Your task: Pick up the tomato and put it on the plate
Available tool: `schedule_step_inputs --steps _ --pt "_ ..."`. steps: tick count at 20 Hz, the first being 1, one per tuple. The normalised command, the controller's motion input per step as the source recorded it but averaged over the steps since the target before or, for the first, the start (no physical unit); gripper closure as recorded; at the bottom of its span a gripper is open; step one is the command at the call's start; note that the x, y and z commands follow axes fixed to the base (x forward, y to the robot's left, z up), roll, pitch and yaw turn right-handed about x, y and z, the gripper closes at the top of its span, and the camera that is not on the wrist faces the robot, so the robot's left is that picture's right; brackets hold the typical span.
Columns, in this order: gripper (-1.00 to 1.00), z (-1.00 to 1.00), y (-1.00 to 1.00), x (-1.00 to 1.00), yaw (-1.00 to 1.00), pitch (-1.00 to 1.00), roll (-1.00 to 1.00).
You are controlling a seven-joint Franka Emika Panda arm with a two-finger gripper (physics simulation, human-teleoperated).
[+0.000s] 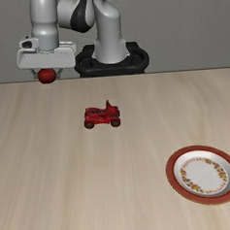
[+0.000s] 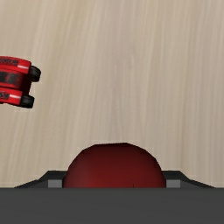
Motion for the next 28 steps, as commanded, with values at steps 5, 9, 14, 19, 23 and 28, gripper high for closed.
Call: schedule_step_inputs --steps 5,9,14,19,23,28 --pt "1.00 0.00 0.00 1.00 0.00 0.00 0.00" --pt "1.00 0.00 0.00 1.00 0.00 0.00 0.00" --pt "1.00 0.00 0.00 1.00 0.00 0.00 0.00" --pt "1.00 0.00 0.00 1.00 0.00 0.00 0.00" --pt "1.00 0.00 0.00 1.00 0.00 0.00 0.00" --pt "1.00 0.00 0.20 0.80 0.00 0.00 0.00"
